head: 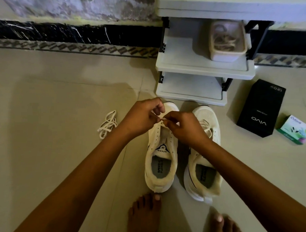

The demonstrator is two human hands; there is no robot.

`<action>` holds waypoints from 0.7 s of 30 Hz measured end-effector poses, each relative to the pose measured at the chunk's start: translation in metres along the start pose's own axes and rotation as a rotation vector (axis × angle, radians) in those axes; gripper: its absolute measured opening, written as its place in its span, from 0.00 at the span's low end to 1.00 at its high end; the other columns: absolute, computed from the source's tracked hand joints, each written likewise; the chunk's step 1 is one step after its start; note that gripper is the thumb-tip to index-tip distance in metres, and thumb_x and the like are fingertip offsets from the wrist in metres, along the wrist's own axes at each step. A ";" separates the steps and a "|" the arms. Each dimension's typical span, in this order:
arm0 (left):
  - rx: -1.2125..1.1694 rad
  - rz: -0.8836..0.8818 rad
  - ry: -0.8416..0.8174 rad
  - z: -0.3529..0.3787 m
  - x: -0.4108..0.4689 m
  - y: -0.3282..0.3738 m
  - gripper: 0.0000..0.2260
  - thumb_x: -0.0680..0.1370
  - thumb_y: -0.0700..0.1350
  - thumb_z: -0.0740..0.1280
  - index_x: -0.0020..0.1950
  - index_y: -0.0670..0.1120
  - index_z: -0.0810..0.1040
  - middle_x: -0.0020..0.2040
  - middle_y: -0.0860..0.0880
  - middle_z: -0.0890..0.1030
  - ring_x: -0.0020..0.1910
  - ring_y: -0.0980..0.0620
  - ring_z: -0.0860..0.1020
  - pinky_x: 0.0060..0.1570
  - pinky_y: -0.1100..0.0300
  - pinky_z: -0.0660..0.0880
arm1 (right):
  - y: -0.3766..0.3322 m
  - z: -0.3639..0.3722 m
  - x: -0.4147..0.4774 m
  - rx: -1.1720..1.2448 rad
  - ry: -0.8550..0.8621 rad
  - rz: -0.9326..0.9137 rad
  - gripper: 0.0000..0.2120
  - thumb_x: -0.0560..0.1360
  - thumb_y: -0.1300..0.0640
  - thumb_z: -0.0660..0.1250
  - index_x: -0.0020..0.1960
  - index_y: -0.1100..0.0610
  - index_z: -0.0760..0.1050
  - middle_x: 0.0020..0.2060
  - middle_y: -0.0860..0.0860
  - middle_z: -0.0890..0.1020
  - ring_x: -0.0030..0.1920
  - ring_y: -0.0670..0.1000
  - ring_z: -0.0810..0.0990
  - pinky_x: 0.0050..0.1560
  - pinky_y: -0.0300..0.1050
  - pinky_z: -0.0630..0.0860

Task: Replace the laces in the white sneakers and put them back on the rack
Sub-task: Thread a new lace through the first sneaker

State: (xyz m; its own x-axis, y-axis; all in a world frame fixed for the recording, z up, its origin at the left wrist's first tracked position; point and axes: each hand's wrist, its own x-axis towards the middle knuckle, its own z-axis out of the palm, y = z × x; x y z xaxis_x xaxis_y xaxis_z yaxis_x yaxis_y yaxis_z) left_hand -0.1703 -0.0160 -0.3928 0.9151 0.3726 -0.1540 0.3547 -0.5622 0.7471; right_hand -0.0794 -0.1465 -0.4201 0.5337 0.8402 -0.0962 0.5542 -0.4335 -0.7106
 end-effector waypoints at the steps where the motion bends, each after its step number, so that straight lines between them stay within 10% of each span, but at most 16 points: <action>1: -0.008 0.002 0.034 0.001 -0.001 0.001 0.10 0.72 0.32 0.70 0.49 0.46 0.76 0.45 0.49 0.78 0.39 0.57 0.79 0.38 0.72 0.74 | 0.001 0.001 -0.001 0.023 0.025 0.012 0.11 0.78 0.56 0.64 0.57 0.57 0.79 0.49 0.54 0.83 0.49 0.52 0.81 0.50 0.44 0.75; 11: -0.092 -0.428 -0.133 0.032 -0.014 -0.026 0.24 0.69 0.47 0.75 0.64 0.50 0.73 0.56 0.50 0.75 0.53 0.49 0.76 0.49 0.56 0.76 | 0.008 0.021 -0.005 0.145 0.069 0.176 0.08 0.75 0.61 0.66 0.51 0.59 0.82 0.46 0.53 0.84 0.41 0.44 0.76 0.37 0.21 0.67; 16: -0.282 -0.468 0.023 0.034 -0.010 -0.036 0.07 0.75 0.39 0.67 0.52 0.42 0.82 0.45 0.47 0.80 0.46 0.51 0.78 0.47 0.58 0.77 | 0.009 0.028 -0.001 0.118 0.093 0.197 0.06 0.74 0.61 0.68 0.46 0.60 0.83 0.40 0.55 0.84 0.39 0.50 0.81 0.36 0.26 0.68; 21: -0.388 -0.480 0.024 0.037 -0.013 -0.047 0.11 0.77 0.35 0.61 0.53 0.41 0.82 0.44 0.45 0.81 0.42 0.53 0.78 0.39 0.65 0.73 | 0.010 0.035 -0.002 0.044 0.107 0.191 0.06 0.74 0.58 0.67 0.45 0.60 0.81 0.39 0.55 0.83 0.37 0.50 0.78 0.40 0.41 0.74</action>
State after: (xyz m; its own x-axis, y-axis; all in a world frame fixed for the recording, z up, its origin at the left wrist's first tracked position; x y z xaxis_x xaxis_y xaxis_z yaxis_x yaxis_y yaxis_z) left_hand -0.1918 -0.0216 -0.4503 0.6645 0.5365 -0.5201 0.6259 -0.0195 0.7796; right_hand -0.0971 -0.1409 -0.4509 0.6923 0.7038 -0.1591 0.4095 -0.5648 -0.7164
